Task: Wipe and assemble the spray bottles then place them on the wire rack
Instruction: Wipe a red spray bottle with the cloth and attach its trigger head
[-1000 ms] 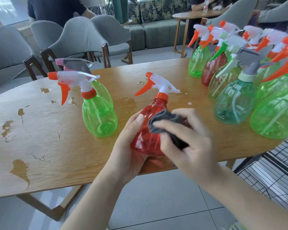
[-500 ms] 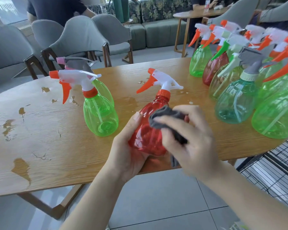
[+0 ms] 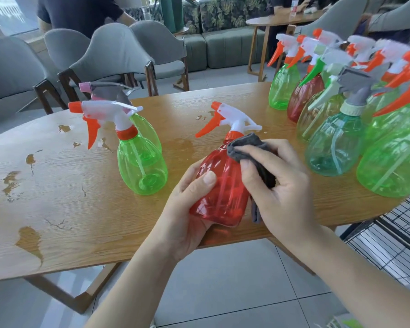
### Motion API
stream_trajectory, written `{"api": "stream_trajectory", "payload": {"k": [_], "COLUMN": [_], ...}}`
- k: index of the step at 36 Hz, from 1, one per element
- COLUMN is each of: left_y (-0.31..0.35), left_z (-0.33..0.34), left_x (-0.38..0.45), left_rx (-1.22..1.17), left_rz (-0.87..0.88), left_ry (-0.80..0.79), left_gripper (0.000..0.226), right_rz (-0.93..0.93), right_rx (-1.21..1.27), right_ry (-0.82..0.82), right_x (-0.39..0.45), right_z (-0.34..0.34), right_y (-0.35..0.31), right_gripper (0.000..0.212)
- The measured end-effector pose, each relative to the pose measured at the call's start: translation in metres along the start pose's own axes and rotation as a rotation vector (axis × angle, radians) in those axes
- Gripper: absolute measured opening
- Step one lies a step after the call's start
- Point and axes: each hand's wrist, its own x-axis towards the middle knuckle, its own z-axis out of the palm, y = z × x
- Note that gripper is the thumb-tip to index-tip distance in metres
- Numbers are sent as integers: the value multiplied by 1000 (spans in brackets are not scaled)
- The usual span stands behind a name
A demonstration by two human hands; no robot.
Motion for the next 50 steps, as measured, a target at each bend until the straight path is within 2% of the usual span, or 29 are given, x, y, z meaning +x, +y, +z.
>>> {"api": "stream_trajectory", "payload": {"k": [4,9,12,15,17,19,22,23,26,28,34,36,40,43,47,50], "left_y": [0,2,4,4,4,4,4,4,1,2,4,3,0,0,1,3], "left_z": [1,-2,-3,-3,-1,2,4,3,1,2,0,0,1,3,3,2], "left_x": [0,1,-1,-2,-2,-1,1,2,1,0,-1,0,1,1,1,0], "left_rx": [-2,-116,-174,-190,-185,-192,-155,-143,-105,-78,-62,-36,9,-18,-106,-154], "left_rz": [12,-41,-125,-136,-130,-107,-38,-20,-9,-11,-6,-15,-14,-12,-45,-121], "left_ry": [20,59,9,-13,-20,-31,-10,-6,-17,-30,22,20,-13,-9,1,-17], "left_gripper": [85,94,72,57,48,48,84,89,84,85,99,96,77,71,55,60], "right_rz": [-31,-313,-480,-544,-537,-481,-302,-223,9,58,-82,-108,-1,-5,-198,-384], "right_rx": [6,-50,-107,-139,-155,-151,-113,-98,-52,-33,21,0,-21,-14,-31,-75], "right_ry": [-19,-123,-174,-169,-161,-139,-88,-74,-21,-13,-44,-57,-7,-20,-78,-142], "right_x": [-5,-19,-25,-25,-21,-17,-10,-6,4,6,-6,-5,1,-1,-13,-21], "right_z": [1,3,8,9,7,5,3,3,1,1,2,1,-2,-1,2,6], "right_y": [-3,-13,-13,-10,-7,-6,-3,-2,1,0,-3,-1,1,-2,-8,-12], "right_gripper": [20,17,17,17,17,18,21,21,24,25,23,23,22,21,19,18]}}
